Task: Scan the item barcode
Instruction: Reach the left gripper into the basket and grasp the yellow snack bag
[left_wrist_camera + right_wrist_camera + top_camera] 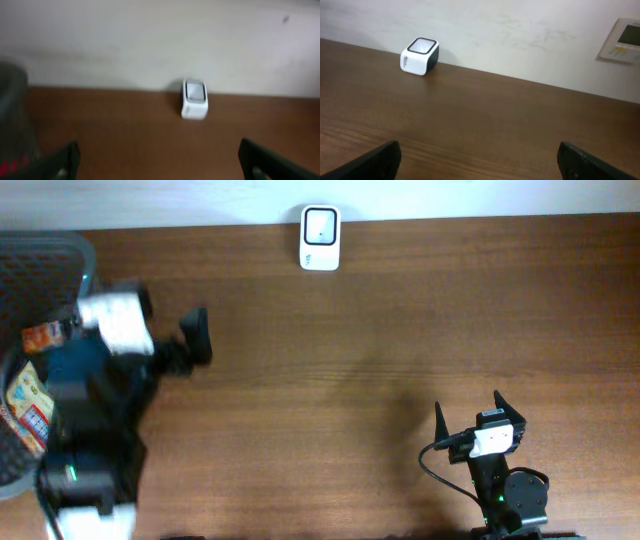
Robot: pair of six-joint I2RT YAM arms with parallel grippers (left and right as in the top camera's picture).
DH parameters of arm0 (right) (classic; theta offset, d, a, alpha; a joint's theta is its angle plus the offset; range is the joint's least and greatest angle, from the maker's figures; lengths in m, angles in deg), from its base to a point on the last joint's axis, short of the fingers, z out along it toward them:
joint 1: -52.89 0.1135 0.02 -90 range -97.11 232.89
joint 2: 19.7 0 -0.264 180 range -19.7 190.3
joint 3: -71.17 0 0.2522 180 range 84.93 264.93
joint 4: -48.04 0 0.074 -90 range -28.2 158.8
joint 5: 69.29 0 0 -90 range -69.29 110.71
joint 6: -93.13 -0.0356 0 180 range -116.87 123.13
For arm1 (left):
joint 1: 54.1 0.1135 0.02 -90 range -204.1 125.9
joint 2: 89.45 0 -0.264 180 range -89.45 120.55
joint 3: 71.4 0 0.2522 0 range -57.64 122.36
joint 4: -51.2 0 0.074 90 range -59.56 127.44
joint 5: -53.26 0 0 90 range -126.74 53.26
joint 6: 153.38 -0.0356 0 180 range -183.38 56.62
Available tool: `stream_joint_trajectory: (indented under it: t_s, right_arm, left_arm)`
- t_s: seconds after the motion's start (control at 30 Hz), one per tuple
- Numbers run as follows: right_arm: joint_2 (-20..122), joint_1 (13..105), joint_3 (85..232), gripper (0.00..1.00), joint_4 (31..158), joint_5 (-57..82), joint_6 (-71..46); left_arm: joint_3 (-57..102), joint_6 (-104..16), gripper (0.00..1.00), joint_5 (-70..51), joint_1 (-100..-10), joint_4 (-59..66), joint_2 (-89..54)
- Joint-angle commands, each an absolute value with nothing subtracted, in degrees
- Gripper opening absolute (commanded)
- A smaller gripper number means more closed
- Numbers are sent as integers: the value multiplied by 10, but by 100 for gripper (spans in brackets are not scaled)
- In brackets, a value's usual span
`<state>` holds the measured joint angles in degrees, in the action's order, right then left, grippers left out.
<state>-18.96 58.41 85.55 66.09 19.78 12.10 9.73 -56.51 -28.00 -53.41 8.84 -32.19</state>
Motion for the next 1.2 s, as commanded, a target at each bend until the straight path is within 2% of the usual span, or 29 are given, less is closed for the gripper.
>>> stream_joint_trajectory:
  t_s: [0.0, 0.07, 0.17, 0.43, 0.5, 0.57, 0.7, 0.77, 0.87, 1.03, 1.1, 1.17]
  right_arm:
    - [-193, 589, 852, 99, 663, 203, 117]
    - [-193, 589, 852, 99, 663, 203, 117]
    - [-193, 589, 852, 99, 663, 203, 117]
    - [-193, 589, 852, 99, 663, 203, 117]
    - [-193, 589, 852, 99, 663, 203, 117]
    - [-193, 589, 852, 99, 663, 203, 117]
    - [-193, 589, 852, 99, 663, 203, 117]
    - [-193, 589, 852, 99, 663, 203, 117]
    - [-193, 589, 852, 99, 663, 203, 117]
    - [-193, 589, 852, 99, 663, 203, 117]
    - [-193, 589, 852, 99, 663, 203, 117]
    - [-193, 589, 852, 99, 663, 203, 117]
  left_arm:
    - [297, -633, 99, -259, -536, -43, -200]
    - [403, -643, 99, -260, -536, -118, -141]
    - [508, -643, 99, -256, -536, -168, -81]
    - [521, -693, 99, -232, -536, -161, -65]
    - [521, -690, 97, -268, -536, -139, -65]
    - [528, -655, 86, -342, -536, -123, -62]
    - [583, -613, 86, -500, -527, -124, -29]
    - [612, -590, 90, -569, -507, -123, -8]
    - [632, -566, 92, -604, -460, -127, 14]
    - [633, -469, 84, -601, -354, -165, 29]
    - [633, -456, 84, -591, -316, -179, 36]
    - [633, -456, 77, -575, -284, -194, 45]
